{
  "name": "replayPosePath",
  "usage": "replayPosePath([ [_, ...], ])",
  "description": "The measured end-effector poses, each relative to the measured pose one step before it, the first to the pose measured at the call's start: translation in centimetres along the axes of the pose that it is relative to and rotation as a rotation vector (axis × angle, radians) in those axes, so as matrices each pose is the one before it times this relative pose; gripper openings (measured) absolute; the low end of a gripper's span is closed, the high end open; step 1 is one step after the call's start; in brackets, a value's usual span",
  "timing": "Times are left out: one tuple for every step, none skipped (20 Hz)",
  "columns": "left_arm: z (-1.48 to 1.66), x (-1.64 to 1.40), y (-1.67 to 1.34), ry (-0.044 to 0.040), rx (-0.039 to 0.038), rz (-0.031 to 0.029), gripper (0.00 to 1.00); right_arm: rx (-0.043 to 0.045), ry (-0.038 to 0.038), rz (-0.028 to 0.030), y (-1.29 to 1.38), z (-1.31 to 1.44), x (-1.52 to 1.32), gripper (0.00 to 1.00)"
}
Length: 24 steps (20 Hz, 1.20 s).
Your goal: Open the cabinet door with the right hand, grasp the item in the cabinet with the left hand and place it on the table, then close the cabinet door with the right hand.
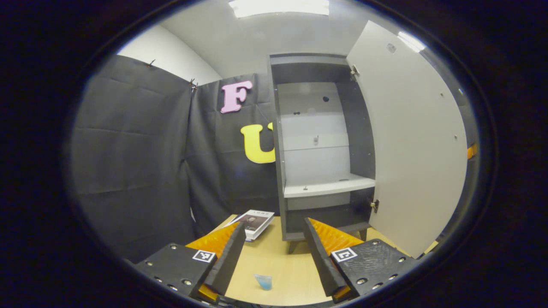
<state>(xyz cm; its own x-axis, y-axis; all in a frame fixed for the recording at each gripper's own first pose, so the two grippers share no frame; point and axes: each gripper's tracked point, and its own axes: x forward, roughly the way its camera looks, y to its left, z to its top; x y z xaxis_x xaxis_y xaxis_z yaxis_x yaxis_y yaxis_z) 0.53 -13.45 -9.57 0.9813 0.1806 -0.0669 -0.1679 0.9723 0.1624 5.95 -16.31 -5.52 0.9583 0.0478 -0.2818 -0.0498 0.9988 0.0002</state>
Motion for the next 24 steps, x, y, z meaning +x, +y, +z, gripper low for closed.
replayPosePath([
  [-0.022,-0.080,-0.186,0.00137,-0.00839,0.01104,0.84,-0.01690,-0.00397,0.02685,0.485,0.149,-0.118,0.98],
  [-0.099,-1.058,-0.084,0.00987,-0.00424,0.00955,0.89,-0.00925,-0.00533,0.02686,0.575,0.167,0.056,0.96],
  [-0.013,-0.776,0.082,0.00689,-0.00094,0.01213,0.94,-0.00244,-0.00025,0.02670,0.556,0.211,0.012,0.98],
  [0.175,-0.917,0.090,0.00520,-0.00199,0.00806,0.94,-0.00169,-0.00121,0.02371,0.551,0.136,0.163,0.98],
  [0.114,-0.493,-0.044,0.01061,-0.00509,0.00553,0.93,-0.00209,-0.00342,0.02392,0.366,0.369,0.006,0.98],
  [0.314,-0.428,0.068,0.01046,-0.00420,0.00806,0.93,-0.00245,-0.00525,0.01812,0.262,0.410,0.008,0.98],
  [0.569,-0.263,0.240,0.00795,-0.00537,0.01033,0.93,-0.00031,-0.00706,0.01444,0.086,0.534,-0.073,0.98],
  [0.697,-0.028,0.164,0.00136,-0.00926,0.00816,0.93,0.00200,-0.01145,0.01567,0.147,0.469,-0.252,0.98],
  [0.889,0.011,-0.111,0.00155,-0.01063,-0.00388,0.96,0.00457,-0.01154,0.01092,0.300,0.973,0.033,0.98],
  [0.584,-0.005,-0.171,0.00925,-0.00371,-0.00775,0.95,0.00192,-0.00778,0.01440,0.502,0.876,0.233,0.98],
  [0.693,-0.041,0.232,0.00928,-0.00196,0.00654,0.94,0.00143,-0.00933,0.02294,0.745,0.886,-0.060,0.98],
  [0.656,0.078,0.340,0.00737,-0.00073,0.00903,0.94,-0.00169,-0.00999,0.03012,1.027,0.915,-0.072,1.00],
  [0.940,0.075,0.144,-0.00140,-0.00249,0.00488,0.92,-0.00310,-0.01450,0.03187,0.919,0.907,-0.069,0.98],
  [0.837,0.003,-0.097,-0.00335,-0.00316,0.00123,0.94,-0.00311,-0.01462,0.03310,0.961,0.955,-0.131,0.98],
  [0.974,-0.007,-0.009,-0.00552,0.00014,-0.00016,0.93,-0.00070,-0.01500,0.03094,0.878,0.832,0.018,0.98],
  [0.667,0.022,-0.039,0.00360,0.00711,-0.00331,0.95,-0.00307,-0.01018,0.02602,0.799,0.633,-0.165,0.93],
  [0.500,0.167,-0.095,0.00309,0.00967,-0.00326,0.94,-0.00353,-0.00554,0.01971,0.637,0.346,-0.012,0.98],
  [0.430,0.264,-0.219,0.00445,0.01217,-0.00599,0.94,-0.00099,-0.00449,0.01885,0.668,0.202,-0.295,0.98],
  [0.490,0.304,-0.331,0.00230,0.00794,-0.01061,0.94,0.00141,0.00000,0.01426,0.570,0.041,-0.018,0.98],
  [0.197,0.309,-0.345,-0.00280,0.00034,-0.00946,0.94,-0.00226,0.00777,-0.00035,0.330,-0.238,0.055,0.98],
  [0.205,0.282,-0.255,-0.00295,-0.00928,-0.00968,0.94,-0.01064,0.00012,-0.00363,-0.228,-0.181,-0.166,0.92],
  [-0.025,0.311,-0.222,-0.00499,-0.01420,-0.01191,0.94,-0.00750,0.00278,-0.00853,0.172,-0.090,-0.006,0.97],
  [-0.100,0.369,-0.019,-0.00022,-0.01626,-0.00748,0.94,0.00009,0.00329,-0.00476,0.085,-0.113,-0.036,0.97],
  [-0.441,0.343,0.317,0.00245,-0.01479,-0.00465,0.94,0.00272,0.00149,-0.00472,0.238,-0.134,-0.060,0.92],
])
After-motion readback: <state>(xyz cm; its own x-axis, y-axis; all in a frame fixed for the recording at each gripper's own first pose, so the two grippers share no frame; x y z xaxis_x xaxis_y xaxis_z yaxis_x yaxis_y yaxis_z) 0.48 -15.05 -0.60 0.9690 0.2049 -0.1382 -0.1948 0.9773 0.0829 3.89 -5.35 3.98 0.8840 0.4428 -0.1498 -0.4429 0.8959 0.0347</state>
